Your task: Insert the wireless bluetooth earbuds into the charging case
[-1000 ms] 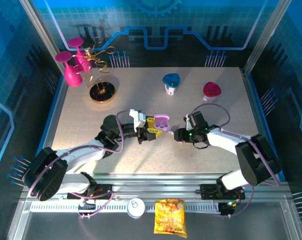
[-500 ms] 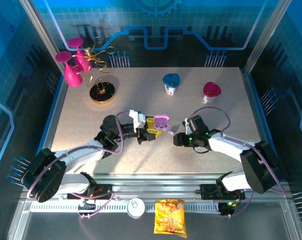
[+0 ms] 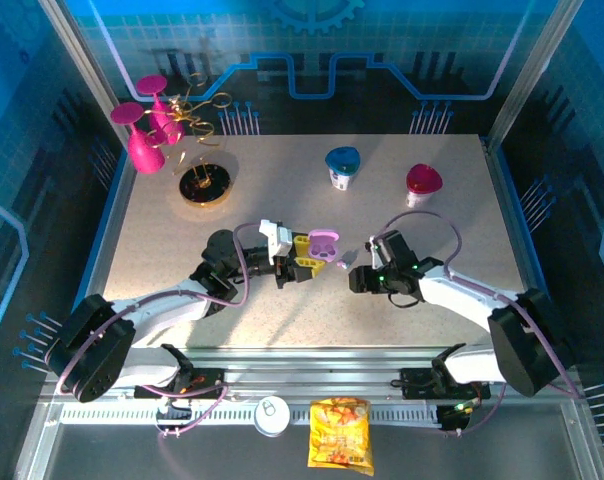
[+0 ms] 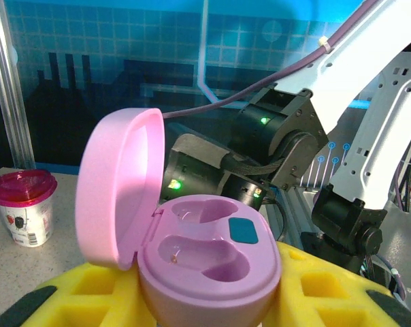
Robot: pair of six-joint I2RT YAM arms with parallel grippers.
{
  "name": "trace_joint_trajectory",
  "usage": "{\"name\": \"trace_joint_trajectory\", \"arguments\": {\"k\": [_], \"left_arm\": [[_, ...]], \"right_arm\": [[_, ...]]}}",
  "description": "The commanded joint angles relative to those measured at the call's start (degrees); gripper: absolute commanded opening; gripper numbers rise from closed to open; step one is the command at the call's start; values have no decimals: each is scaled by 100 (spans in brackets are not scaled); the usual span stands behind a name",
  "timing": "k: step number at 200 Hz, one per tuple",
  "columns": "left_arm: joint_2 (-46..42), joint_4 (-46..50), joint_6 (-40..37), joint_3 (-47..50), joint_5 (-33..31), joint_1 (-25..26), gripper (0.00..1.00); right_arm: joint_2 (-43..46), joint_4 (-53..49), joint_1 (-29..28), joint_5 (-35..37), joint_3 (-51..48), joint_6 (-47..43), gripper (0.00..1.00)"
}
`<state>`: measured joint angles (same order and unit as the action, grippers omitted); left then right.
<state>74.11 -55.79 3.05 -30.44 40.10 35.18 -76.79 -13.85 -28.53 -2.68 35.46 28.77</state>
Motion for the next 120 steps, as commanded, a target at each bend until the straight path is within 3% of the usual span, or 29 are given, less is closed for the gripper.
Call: {"name": "trace_joint_trajectory", "arguments": {"k": [1,59,120], "left_arm": [[-52,-196,73,-9,42,-27,18],[-228,-100,39,117,-6,-25,19],[-156,-174,46,117,8,-25,19]], "right_arm": [[-372,-137,-3,197,357,-349,60],[-908,-4,-12,60,534,-571,62],[-492,6,-165,-49,87,-367,61]]}}
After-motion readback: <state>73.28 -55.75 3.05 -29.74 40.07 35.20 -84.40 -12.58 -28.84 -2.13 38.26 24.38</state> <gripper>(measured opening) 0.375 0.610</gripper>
